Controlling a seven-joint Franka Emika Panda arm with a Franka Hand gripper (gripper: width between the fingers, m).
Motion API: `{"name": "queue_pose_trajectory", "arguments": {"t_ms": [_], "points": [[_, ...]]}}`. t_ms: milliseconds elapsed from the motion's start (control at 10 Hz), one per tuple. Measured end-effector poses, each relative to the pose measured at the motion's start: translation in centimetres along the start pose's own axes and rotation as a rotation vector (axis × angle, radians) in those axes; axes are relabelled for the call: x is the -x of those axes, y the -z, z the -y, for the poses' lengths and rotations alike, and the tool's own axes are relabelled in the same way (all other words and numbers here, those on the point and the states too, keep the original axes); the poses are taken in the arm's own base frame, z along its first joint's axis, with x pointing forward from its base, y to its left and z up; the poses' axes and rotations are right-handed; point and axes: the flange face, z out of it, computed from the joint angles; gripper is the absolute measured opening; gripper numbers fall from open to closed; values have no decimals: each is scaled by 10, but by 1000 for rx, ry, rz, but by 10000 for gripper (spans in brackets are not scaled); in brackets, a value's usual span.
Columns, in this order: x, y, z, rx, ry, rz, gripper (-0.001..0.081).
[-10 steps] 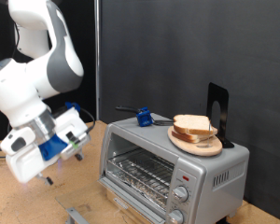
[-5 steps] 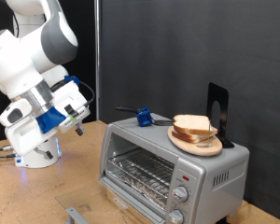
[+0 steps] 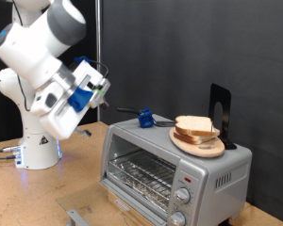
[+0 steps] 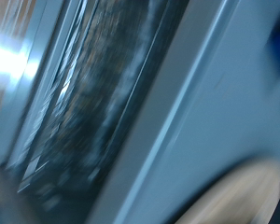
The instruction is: Make a piece of toast with the oven
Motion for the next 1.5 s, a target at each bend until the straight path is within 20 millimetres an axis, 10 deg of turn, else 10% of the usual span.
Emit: {"name": "queue_pose_trajectory", "arguments": {"t_ms": [800,1500], "points": [[42,-17,94,93,557,50,809],[134,-25,189,199,630,-106,809]]}}
